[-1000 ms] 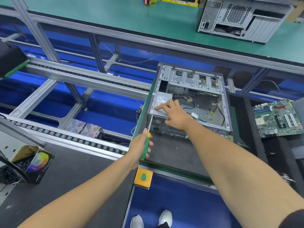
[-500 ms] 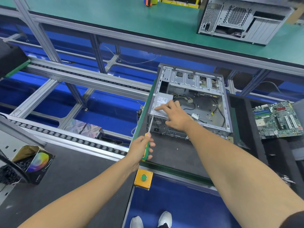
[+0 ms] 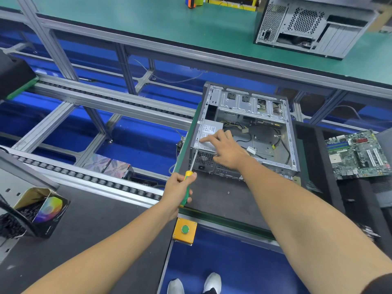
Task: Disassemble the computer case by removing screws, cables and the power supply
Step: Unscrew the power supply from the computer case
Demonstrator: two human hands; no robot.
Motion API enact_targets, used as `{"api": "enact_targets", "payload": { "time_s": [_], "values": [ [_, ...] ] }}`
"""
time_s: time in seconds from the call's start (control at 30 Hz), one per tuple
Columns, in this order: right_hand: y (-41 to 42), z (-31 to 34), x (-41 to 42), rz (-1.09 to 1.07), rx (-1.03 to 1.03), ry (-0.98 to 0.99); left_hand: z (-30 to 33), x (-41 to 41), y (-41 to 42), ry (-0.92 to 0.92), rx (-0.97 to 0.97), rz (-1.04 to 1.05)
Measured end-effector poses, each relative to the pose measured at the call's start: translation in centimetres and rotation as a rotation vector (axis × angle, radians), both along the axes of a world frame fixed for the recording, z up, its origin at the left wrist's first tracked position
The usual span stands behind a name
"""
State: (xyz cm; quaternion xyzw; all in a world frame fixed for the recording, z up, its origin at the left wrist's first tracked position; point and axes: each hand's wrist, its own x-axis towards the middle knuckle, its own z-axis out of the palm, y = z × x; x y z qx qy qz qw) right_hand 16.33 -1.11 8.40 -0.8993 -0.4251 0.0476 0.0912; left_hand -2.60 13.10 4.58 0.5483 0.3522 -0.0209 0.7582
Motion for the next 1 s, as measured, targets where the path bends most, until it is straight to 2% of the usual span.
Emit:
{"api": "enact_targets", "payload": {
  "time_s": [0.23, 0.5, 0.73, 1.0],
  "values": [
    [0.0, 0.0, 0.1, -0.002, -0.003, -0.005, 0.6, -0.4, 0.4, -0.016, -0.062, -0.034],
    [0.0, 0.1, 0.0, 0.001, -0.002, -0.008, 2.0, -0.4, 0.3, 0.062, -0.094, -0.129],
    [0.0, 0.2, 0.0, -0.001, 0.003, 0.013, 2.1, -0.4, 0.0, 0.046, -0.006, -0.099],
    [0.1, 0.1, 0.0, -0.001, -0.003, 0.001, 1.8, -0.6, 0.3, -0.026, -0.026, -0.018]
  ]
}}
